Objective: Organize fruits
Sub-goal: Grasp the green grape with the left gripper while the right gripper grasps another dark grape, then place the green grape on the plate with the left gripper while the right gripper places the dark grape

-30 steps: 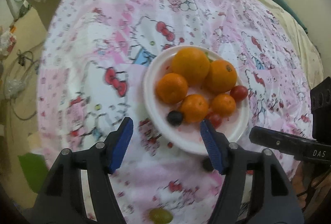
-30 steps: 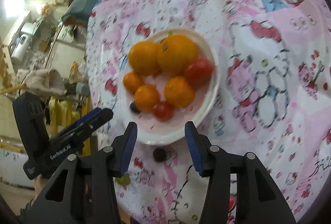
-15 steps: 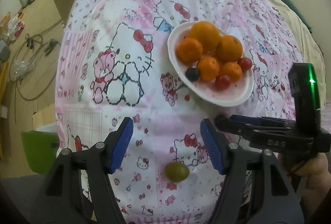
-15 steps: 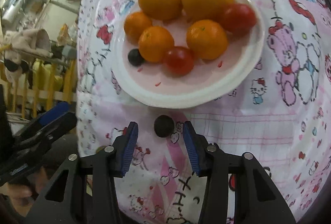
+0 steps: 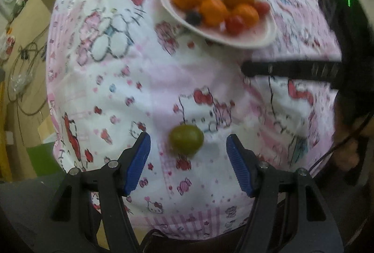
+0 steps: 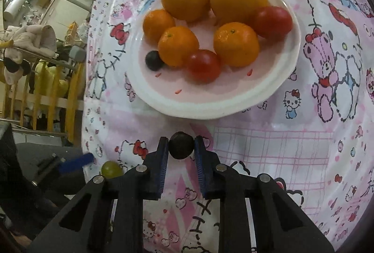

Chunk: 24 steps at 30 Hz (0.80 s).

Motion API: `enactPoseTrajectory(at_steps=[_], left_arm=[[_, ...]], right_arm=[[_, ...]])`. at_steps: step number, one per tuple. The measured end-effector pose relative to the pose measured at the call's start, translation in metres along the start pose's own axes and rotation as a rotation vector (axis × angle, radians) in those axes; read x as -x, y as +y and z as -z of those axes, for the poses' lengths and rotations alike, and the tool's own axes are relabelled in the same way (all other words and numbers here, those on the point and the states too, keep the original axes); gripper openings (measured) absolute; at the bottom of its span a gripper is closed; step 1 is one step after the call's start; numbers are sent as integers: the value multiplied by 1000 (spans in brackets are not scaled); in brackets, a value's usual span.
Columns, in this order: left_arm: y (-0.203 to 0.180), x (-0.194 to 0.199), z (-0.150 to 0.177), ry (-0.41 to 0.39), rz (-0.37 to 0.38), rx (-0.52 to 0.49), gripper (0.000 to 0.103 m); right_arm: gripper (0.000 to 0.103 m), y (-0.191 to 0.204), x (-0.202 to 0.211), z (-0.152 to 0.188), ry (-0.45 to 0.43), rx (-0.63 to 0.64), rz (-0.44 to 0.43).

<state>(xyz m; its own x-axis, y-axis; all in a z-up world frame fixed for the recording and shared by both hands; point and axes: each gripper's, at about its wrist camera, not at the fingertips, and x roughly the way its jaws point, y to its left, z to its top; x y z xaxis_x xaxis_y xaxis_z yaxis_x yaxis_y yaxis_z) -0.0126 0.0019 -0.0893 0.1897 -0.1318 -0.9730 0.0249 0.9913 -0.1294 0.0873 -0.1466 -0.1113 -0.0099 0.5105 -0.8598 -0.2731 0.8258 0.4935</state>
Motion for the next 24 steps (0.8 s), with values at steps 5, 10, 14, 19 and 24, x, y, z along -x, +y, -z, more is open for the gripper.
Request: enactPoseTrajectory(at_steps=[5, 10, 14, 19, 24], left_arm=[[-12, -10, 1, 4, -46, -67, 48], [-13, -15, 1, 3, -87, -77, 30], [-15, -14, 2, -6, -98, -92, 26], [-18, 1, -7, -30, -88, -79, 26], [-25, 22, -33, -98, -97, -88, 26]], right_arm=[[24, 0, 10, 0, -21, -10, -25], [24, -1, 22, -1, -49, -26, -52], [24, -2, 33, -3, -76, -43, -83], [24, -3, 50, -10, -125, -62, -119], [24, -16, 67, -17, -172, -106, -137]])
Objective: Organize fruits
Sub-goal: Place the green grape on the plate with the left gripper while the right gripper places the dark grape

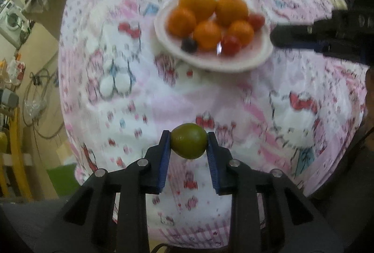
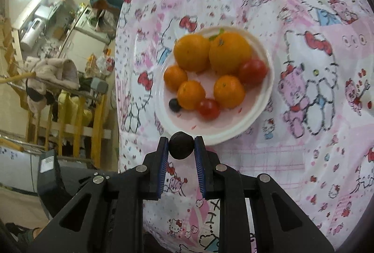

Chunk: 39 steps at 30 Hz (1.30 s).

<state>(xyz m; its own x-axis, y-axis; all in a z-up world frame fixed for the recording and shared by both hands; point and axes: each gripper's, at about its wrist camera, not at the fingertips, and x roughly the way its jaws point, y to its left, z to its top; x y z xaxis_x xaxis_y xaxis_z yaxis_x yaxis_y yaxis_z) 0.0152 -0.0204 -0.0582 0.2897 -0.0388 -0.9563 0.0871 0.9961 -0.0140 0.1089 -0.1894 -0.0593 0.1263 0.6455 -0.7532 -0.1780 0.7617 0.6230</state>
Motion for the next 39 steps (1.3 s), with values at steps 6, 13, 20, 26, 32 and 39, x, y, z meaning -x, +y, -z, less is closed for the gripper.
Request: enactPoseTrajectory(at_steps=[6, 13, 20, 26, 32, 39], left_arm=[[1, 11, -34, -51, 1, -28, 26], [-6, -7, -68, -65, 27, -47, 26], [-4, -39, -80, -24, 97, 23, 26], [-1, -51, -82, -11, 130, 48, 26], [-3, -55, -85, -13, 136, 31, 27], [-4, -62, -85, 15, 145, 30, 28]], right_arm=[[24, -19, 15, -10, -53, -64, 11], [24, -33, 17, -19, -70, -98, 46], [24, -39, -1, -19, -31, -105, 64], [24, -39, -17, -19, 6, -101, 67], [24, -36, -28, -20, 28, -89, 69], [27, -42, -27, -20, 17, -124, 63]])
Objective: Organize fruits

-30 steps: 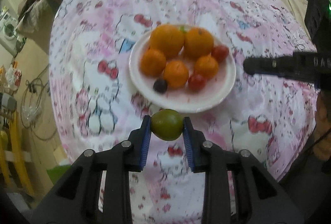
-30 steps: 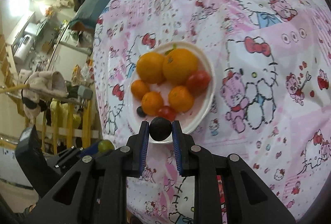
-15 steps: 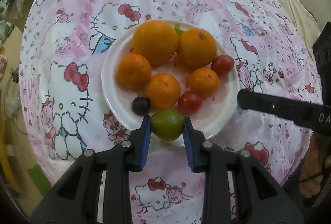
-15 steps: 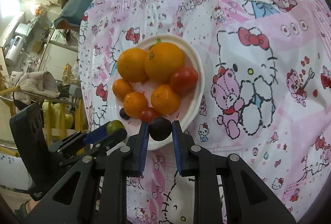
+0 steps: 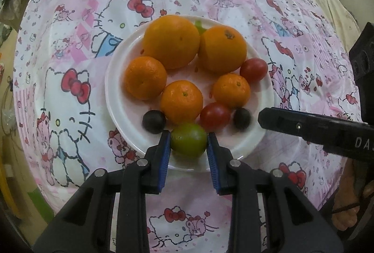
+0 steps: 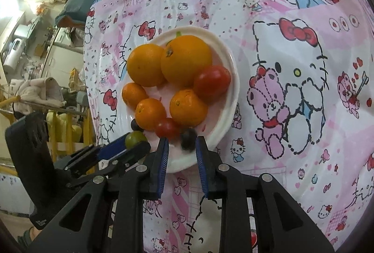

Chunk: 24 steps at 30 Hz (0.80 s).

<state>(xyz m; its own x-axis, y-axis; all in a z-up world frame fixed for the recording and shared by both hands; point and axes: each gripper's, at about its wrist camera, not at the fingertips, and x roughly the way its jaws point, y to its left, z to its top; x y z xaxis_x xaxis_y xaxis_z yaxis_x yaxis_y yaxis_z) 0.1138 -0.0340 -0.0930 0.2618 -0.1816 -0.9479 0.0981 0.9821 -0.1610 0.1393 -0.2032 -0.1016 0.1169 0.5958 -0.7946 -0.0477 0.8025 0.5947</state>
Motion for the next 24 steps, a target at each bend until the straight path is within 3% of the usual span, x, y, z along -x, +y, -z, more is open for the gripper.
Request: enactPoseTrajectory(at_steps=[2, 4, 5, 7, 11, 16, 20, 23, 24], left_arm=[[-1, 0, 0, -2, -4, -4, 38], [-1, 4, 1, -21, -4, 4, 66], [-1, 7, 1, -35, 0, 8, 69], [-1, 11, 2, -39, -2, 3, 70], [5, 34, 4, -111, -37, 24, 70], [12, 76, 10, -193, -38, 50, 70], [17, 109, 27, -300, -91, 48, 73], [27, 127, 43, -353, -88, 92, 81], [30, 130, 47, -360, -87, 112, 84]], right_arm=[[27, -1, 3, 0, -9, -3, -2], [27, 0, 5, -1, -16, -5, -5], [27, 0, 8, -2, -25, -3, -4], [28, 2, 14, -3, -44, 5, 0], [48, 7, 33, -3, -107, 41, 28], [48, 18, 58, 4, -189, 122, 83], [70, 42, 86, 22, -277, 230, 106], [80, 59, 103, 40, -349, 293, 131], [87, 63, 106, 45, -370, 312, 143]])
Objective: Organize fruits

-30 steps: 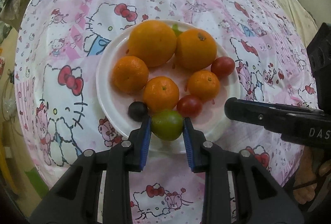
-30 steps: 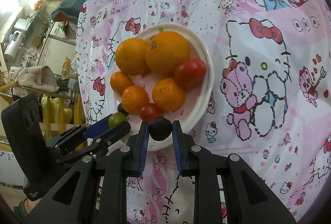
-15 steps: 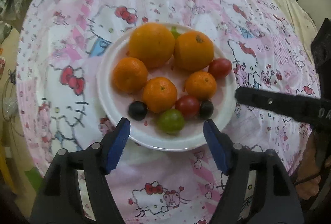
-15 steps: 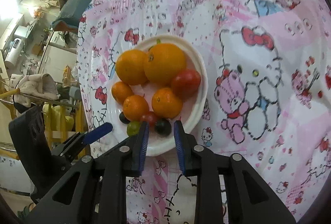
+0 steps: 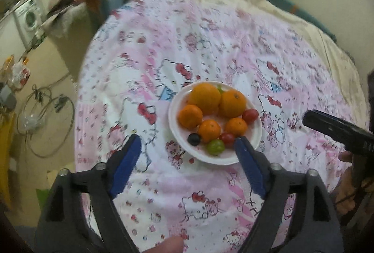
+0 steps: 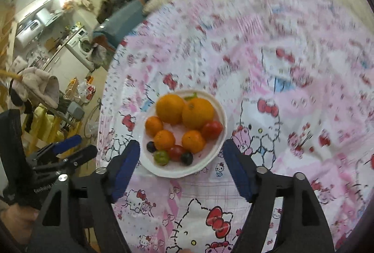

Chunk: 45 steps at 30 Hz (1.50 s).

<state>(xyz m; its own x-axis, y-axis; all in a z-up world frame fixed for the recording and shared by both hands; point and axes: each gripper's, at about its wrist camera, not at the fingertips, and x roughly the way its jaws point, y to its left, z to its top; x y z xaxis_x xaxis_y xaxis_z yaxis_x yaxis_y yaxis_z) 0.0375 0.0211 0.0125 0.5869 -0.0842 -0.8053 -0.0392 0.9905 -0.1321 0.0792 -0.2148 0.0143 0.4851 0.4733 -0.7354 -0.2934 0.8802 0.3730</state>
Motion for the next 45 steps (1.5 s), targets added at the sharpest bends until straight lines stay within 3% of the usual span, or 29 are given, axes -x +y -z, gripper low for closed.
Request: enactPoseTrajectory(at_steps=[4, 8, 13, 16, 22, 45], left_arm=[[6, 11, 12, -17, -9, 49, 90], [6, 23, 25, -62, -35, 61, 102], [5, 32, 39, -137, -114, 30, 102], [7, 28, 37, -154, -102, 15, 102], [15, 12, 36, -110, -103, 37, 102], [14, 11, 38, -114, -87, 34, 103]], right_arm=[[91, 8, 17, 17, -60, 21, 36], [100, 7, 23, 37, -92, -1, 97], [100, 5, 17, 52, -97, -26, 134], [101, 13, 12, 54, -125, 25, 172], [102, 14, -8, 46, -122, 49, 188], [103, 26, -7, 47, -129, 88, 206]])
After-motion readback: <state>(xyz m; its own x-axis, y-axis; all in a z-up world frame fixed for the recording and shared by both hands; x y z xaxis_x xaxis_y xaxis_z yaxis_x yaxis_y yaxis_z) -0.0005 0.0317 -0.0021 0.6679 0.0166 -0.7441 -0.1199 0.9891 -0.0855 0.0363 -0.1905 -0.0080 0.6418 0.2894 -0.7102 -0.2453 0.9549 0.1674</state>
